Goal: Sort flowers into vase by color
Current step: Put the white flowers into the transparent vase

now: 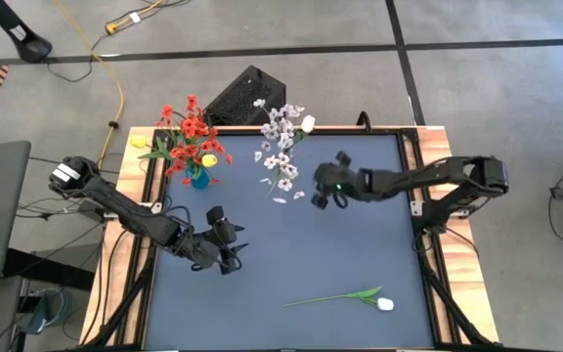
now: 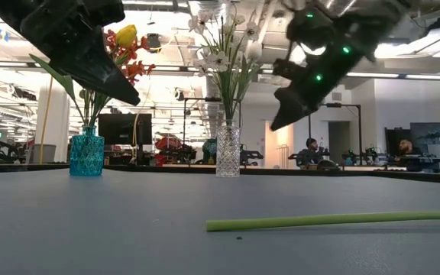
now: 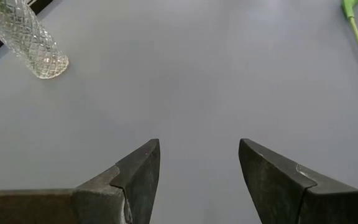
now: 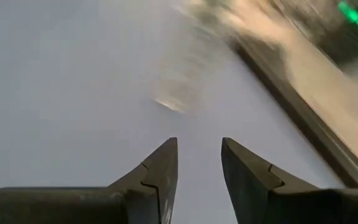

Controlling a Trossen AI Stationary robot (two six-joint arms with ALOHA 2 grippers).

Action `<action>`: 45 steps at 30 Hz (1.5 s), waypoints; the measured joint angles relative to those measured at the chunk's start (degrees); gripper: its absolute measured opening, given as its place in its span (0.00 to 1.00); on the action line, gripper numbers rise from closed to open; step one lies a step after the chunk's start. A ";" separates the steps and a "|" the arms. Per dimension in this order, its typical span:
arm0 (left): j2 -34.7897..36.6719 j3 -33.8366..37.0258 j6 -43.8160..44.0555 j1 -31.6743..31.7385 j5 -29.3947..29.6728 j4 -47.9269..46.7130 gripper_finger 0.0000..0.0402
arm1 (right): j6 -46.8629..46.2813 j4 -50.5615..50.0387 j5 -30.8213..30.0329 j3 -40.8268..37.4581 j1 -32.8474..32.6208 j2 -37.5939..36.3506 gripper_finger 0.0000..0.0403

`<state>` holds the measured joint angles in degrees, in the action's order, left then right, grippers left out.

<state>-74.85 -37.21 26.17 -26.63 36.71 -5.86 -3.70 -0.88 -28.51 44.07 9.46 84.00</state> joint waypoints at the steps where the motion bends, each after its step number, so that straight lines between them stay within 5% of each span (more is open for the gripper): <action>1: 0.00 0.00 -0.02 0.00 0.08 0.01 0.52 | 2.27 6.92 2.72 -2.57 -0.85 0.08 0.37; 5: 0.00 0.00 -0.02 0.00 0.72 -0.01 0.52 | 9.93 34.37 10.60 -9.80 -4.29 3.69 0.31; 12: 0.00 0.00 -0.19 0.02 1.46 0.39 0.52 | 23.91 65.69 12.02 -9.33 -7.27 17.32 0.05; 19: 0.00 0.00 1.57 -0.17 1.17 0.18 0.52 | 36.95 67.67 8.97 -3.12 -5.69 21.34 0.04; 45: 1.52 0.00 -3.64 -0.39 1.43 0.16 0.52 | 41.09 71.39 13.18 0.56 -0.41 20.71 0.04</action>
<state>-73.33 -37.21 22.53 -27.03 38.14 -5.70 37.40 70.51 -15.33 44.63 9.06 104.71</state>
